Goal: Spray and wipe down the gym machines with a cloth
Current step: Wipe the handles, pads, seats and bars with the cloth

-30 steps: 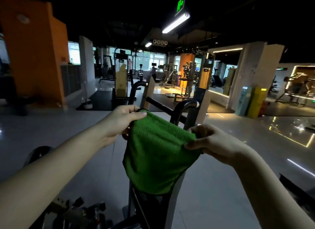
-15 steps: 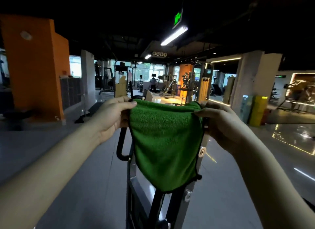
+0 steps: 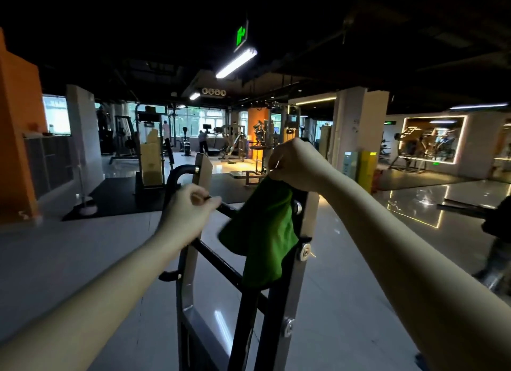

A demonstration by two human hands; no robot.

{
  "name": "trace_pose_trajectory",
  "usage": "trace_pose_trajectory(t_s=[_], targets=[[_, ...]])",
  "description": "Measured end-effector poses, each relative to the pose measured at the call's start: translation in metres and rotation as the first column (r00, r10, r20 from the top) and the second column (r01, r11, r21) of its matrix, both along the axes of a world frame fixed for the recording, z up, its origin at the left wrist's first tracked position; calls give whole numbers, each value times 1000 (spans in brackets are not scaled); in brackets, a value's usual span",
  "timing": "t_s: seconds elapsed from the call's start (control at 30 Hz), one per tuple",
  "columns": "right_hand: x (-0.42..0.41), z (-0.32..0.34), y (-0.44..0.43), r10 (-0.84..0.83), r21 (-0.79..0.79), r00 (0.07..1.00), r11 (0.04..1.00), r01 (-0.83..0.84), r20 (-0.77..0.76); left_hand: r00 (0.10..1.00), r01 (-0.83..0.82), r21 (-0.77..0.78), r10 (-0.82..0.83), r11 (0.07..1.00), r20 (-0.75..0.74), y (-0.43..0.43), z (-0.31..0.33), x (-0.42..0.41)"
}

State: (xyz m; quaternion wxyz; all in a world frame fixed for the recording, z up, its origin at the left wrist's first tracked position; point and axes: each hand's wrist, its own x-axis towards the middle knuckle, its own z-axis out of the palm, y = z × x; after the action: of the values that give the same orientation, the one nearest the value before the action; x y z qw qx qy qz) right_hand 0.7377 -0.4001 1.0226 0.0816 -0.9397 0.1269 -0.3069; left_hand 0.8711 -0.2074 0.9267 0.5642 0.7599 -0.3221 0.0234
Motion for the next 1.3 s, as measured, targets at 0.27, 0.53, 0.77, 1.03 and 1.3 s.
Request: trace_pose_trajectory(t_s=[0.27, 0.53, 0.77, 1.03, 1.3], targets=[[-17, -23, -29, 40, -85, 998, 996, -36, 44, 912, 314, 281, -370, 907, 175, -83, 0, -59], [-38, -82, -72, 20, 332, 904, 926, -178, 428, 900, 126, 196, -196, 972, 389, -99, -10, -63], [-25, -108, -64, 92, 450, 789, 778, -438, 608, 958, 80, 286, -153, 955, 242, -107, 11, -65], [-22, -112, -75, 130, 400, 766, 791, -463, 630, 788, -102, 75, 34, 992, 614, -106, -9, -94], [-19, -115, -84, 160, 398, 730, 751, -527, 665, 747, -6, 274, -178, 962, 640, -91, -14, -78]])
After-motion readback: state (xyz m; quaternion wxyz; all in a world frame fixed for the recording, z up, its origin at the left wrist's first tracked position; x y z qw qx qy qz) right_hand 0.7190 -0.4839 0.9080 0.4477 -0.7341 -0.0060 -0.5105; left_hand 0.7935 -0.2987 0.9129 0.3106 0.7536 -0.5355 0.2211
